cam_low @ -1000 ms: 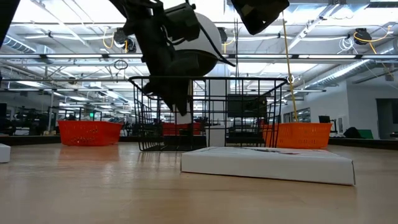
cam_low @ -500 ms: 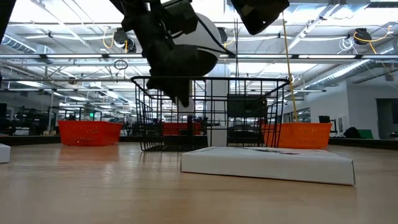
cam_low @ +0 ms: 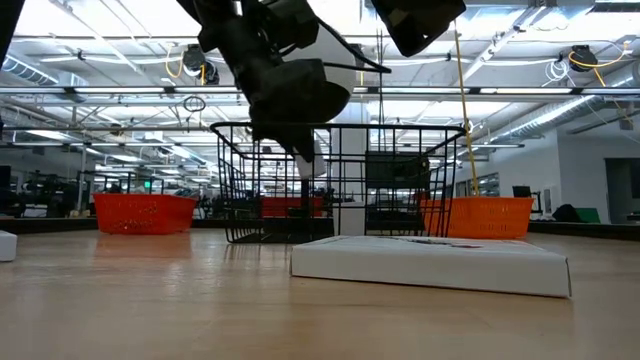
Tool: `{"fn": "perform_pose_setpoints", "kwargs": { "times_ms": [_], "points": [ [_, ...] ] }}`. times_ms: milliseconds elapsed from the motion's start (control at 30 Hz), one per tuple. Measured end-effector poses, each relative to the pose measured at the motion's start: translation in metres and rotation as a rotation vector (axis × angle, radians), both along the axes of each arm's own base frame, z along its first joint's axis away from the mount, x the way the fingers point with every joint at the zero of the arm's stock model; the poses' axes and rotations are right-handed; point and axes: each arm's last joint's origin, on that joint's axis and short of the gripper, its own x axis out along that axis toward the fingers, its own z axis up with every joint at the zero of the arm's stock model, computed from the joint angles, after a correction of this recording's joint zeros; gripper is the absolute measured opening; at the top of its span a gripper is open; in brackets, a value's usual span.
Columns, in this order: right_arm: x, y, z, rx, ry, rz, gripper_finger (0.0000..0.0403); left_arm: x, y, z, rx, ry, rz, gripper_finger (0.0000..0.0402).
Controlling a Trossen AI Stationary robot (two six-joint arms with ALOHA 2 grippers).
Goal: Pick and place items into bin
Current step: Put the white charger adapter into the black wire basket
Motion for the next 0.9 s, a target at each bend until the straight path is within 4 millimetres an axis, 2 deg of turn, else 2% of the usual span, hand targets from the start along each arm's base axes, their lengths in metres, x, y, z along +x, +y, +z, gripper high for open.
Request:
{"fn": "perform_pose_setpoints", "kwargs": {
  "times_ms": [233, 467, 733, 900],
  "points": [
    [0.0, 0.0, 0.001, 0.003, -0.005, 0.0, 0.021, 0.003, 0.004, -0.002, -0.02, -0.023, 0.0, 0.0122],
    [0.0, 0.0, 0.0, 0.002, -0.003, 0.0, 0.021, 0.011, 0.005, -0.033, -0.046, 0.069, 0.006, 0.0113],
    [0.0, 0.0, 0.0, 0.002, -0.003, 0.0, 0.021, 0.013, 0.005, -0.045, -0.068, 0.117, 0.023, 0.0132],
    [0.0, 0.0, 0.0, 0.003, -0.004, 0.0, 0.021, 0.016, 0.004, -0.056, -0.149, 0.123, -0.004, 0.0122]
  ]
}}
